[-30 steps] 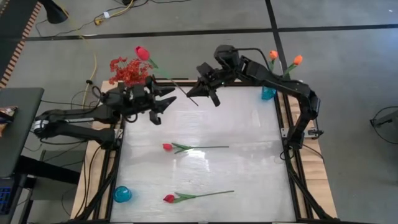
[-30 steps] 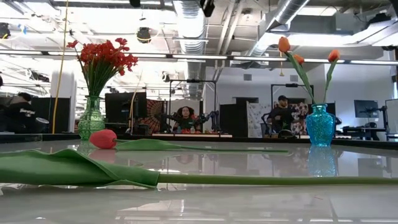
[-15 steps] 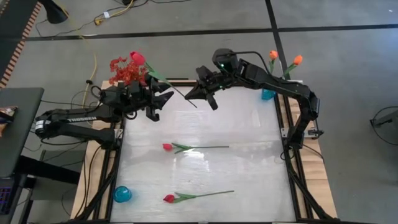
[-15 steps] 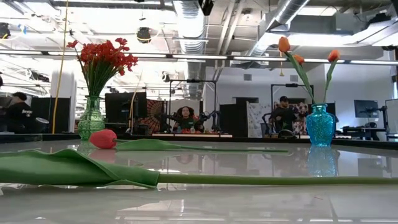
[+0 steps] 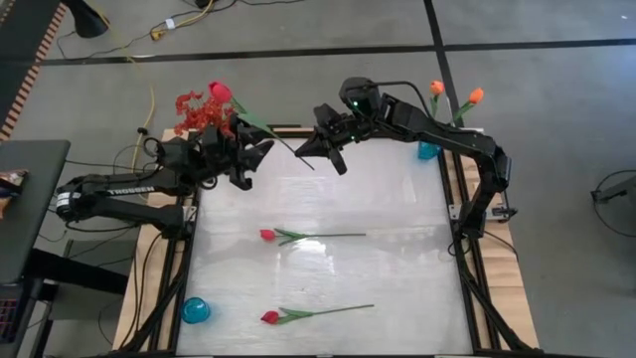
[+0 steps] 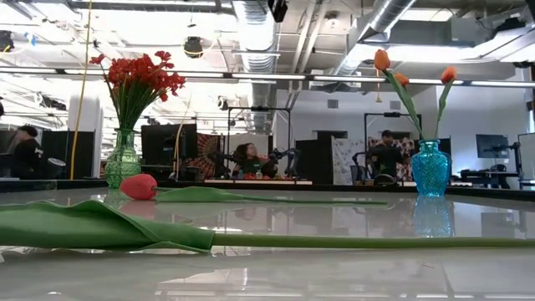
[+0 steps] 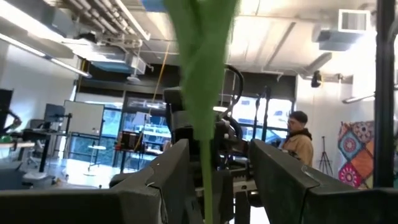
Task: Sort flowers into vase by color
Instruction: Put the top center pink tulip into the bottom blue vase
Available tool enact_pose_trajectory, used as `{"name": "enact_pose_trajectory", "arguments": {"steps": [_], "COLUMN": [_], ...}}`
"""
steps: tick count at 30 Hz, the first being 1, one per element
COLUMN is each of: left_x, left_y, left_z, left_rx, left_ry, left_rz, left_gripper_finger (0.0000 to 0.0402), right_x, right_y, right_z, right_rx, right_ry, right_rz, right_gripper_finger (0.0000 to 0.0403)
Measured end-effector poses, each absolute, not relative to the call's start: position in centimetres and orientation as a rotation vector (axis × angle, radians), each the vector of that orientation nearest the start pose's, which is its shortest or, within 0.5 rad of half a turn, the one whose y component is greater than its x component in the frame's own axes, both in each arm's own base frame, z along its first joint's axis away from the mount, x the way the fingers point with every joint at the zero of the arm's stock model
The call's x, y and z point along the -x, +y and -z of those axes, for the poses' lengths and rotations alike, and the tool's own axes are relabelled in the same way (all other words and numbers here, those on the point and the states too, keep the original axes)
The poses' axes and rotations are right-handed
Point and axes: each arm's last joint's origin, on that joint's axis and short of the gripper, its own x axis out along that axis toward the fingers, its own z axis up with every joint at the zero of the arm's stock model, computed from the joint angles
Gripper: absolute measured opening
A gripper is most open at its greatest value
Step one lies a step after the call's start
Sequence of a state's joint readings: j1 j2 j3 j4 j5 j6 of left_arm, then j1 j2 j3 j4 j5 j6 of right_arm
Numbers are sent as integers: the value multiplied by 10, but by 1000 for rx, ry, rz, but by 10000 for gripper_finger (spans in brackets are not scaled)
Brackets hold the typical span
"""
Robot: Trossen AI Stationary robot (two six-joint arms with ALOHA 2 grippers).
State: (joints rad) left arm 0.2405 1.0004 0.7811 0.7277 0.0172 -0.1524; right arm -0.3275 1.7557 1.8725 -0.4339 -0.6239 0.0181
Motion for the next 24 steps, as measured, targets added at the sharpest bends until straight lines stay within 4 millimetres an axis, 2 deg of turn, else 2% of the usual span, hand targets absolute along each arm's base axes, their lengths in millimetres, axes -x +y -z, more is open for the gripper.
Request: {"name": "enact_pose_trajectory", "arguments": {"steps": [24], "left_x": [-209], "left_y": [54], "left_z": [-374], "left_rx": [165], "left_ry": [-492], "left_rz": [-211], "left_gripper_finger": [157], "right_x": [-378], "right_y": [-110], "right_z": [-422], "right_rx": [-121], "right_ry": [291], "right_rz": [-193], "right_gripper_finger": [18]}}
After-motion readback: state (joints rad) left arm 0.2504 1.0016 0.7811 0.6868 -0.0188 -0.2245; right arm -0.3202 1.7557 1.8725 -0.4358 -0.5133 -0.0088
